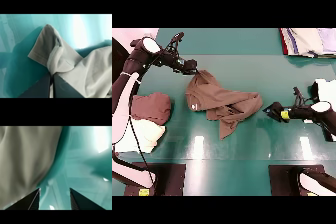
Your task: Fold the shirts.
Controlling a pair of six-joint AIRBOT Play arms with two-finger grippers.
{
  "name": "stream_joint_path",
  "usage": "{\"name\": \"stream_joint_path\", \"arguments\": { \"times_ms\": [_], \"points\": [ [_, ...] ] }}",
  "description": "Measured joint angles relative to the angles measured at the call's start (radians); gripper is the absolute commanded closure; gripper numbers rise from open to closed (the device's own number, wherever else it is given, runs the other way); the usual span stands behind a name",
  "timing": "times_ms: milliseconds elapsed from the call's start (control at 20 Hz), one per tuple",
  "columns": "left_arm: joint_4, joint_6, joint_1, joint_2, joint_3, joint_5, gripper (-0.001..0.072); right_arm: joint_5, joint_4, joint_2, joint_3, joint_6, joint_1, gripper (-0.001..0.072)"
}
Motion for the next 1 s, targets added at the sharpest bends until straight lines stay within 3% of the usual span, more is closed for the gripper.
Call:
{"name": "stream_joint_path", "arguments": {
  "times_ms": [200,250,400,700,1000],
  "points": [
    [0.001,0.001,0.0,0.0,0.003,0.001,0.0681,-0.058,0.045,-0.157,0.116,-0.026,0.037,0.0283],
    [0.001,0.001,0.0,0.0,0.004,0.002,0.0681,-0.063,0.049,-0.193,0.15,-0.03,0.049,0.0324],
    [0.002,0.001,0.0,0.0,0.004,0.004,0.0682,-0.075,0.058,-0.298,0.256,-0.036,0.084,0.07],
    [0.018,0.001,0.0,0.049,0.026,0.003,0.0683,-0.071,0.014,-0.359,0.42,-0.053,0.11,0.0698],
    [0.067,0.004,0.0,0.296,0.198,0.0,0.0683,0.098,-0.208,-0.095,0.675,-0.063,0.043,0.0698]
  ]
}}
